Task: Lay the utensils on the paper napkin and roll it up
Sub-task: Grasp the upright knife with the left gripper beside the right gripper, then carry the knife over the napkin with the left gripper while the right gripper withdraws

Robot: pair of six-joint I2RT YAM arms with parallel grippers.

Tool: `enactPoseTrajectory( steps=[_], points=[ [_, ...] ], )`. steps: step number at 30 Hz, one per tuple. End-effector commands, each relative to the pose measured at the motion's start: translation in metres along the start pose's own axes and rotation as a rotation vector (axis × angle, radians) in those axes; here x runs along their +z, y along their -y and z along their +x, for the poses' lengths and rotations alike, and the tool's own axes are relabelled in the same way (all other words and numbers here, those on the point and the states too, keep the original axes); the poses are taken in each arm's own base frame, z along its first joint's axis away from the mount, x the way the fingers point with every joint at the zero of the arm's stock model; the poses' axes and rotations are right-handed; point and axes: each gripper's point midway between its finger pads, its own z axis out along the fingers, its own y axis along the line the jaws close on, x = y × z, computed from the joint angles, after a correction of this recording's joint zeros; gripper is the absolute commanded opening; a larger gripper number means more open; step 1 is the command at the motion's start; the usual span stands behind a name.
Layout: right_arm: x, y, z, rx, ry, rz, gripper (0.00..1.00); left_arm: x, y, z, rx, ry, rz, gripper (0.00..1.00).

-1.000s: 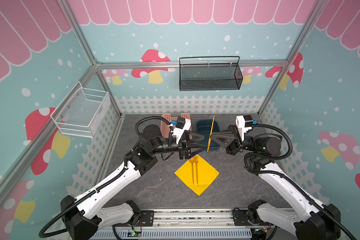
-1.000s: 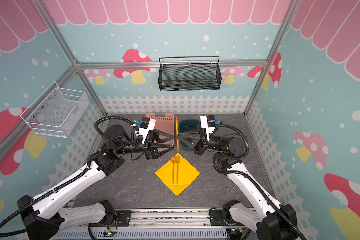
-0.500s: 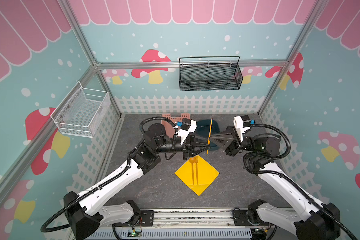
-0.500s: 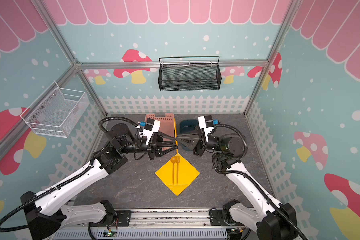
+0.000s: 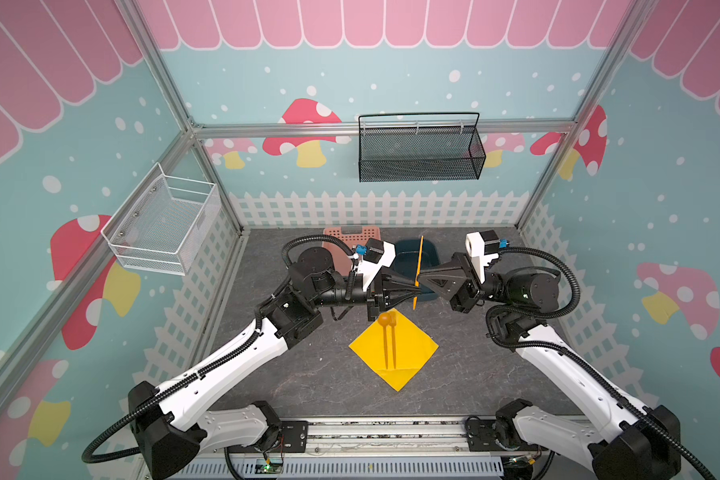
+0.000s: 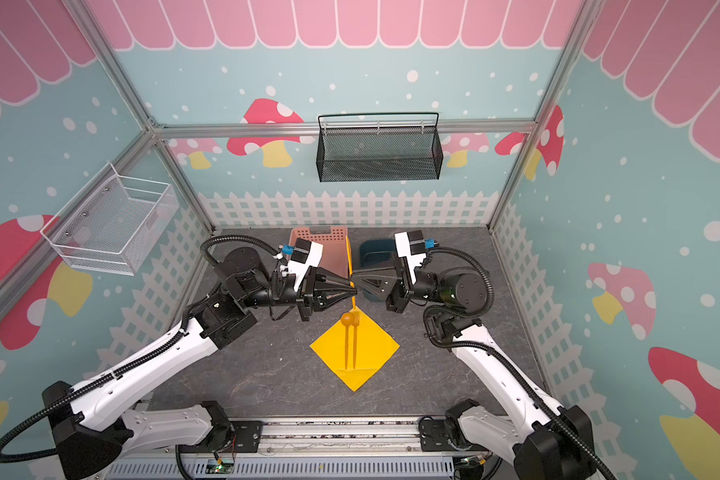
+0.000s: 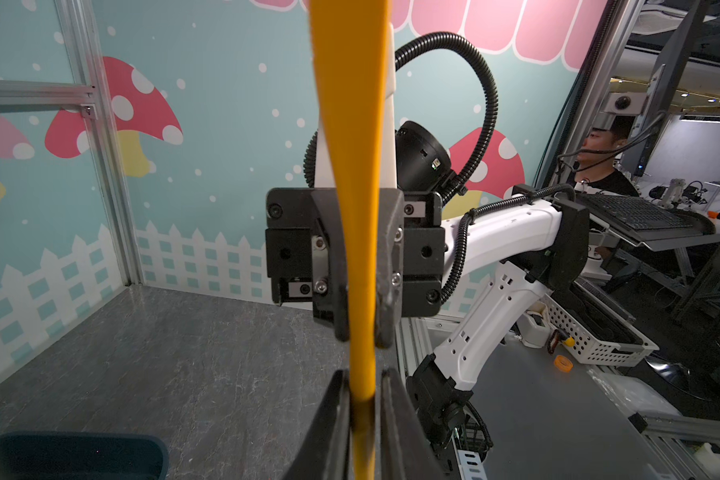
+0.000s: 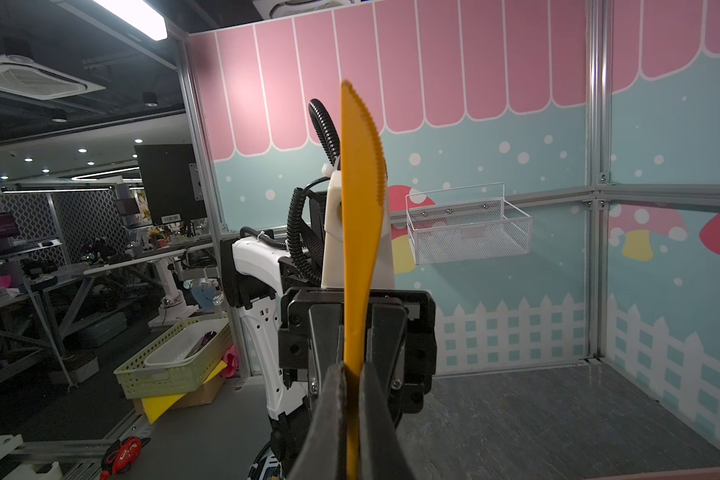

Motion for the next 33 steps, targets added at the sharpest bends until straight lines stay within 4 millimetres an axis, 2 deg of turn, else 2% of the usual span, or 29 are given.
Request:
enactPoseTrajectory(
  steps=[1, 8, 11, 17, 20, 23, 27, 29, 33],
  points=[
    [0.0, -0.003, 0.002, 0.003, -0.009, -0.011, 0.0, 0.0, 0.007, -0.011, 0.048, 0.034, 0.021, 0.12],
    [0.0, -0.004, 0.002, -0.002, -0.012, -0.009, 0.0, -0.001, 0.008, -0.009, 0.048, 0.038, 0.023, 0.09],
    [0.0, 0.002, 0.0, 0.003, 0.005, 0.027, 0.0, -0.002, 0.005, -0.007, 0.047, 0.036, 0.002, 0.07],
    [-0.003, 0.014, 0.005, -0.002, -0.011, 0.112, 0.25, -0.006, -0.017, 0.01, 0.006, -0.005, -0.131, 0.01],
    [-0.007, 0.025, 0.011, -0.006, -0.034, 0.182, 0.3, -0.009, -0.028, 0.021, -0.03, -0.028, -0.194, 0.0],
    [-0.012, 0.033, 0.018, -0.014, -0.06, 0.249, 0.29, -0.014, -0.043, 0.034, -0.076, -0.058, -0.294, 0.01],
    [-0.023, 0.055, 0.033, -0.007, -0.107, 0.384, 0.2, -0.025, -0.069, 0.062, -0.15, -0.133, -0.483, 0.0],
    [-0.032, 0.069, 0.041, 0.003, -0.132, 0.474, 0.17, -0.028, -0.076, 0.075, -0.199, -0.152, -0.539, 0.0],
    [-0.05, 0.089, 0.052, 0.005, -0.167, 0.618, 0.16, -0.033, -0.084, 0.105, -0.3, -0.214, -0.655, 0.0]
  ],
)
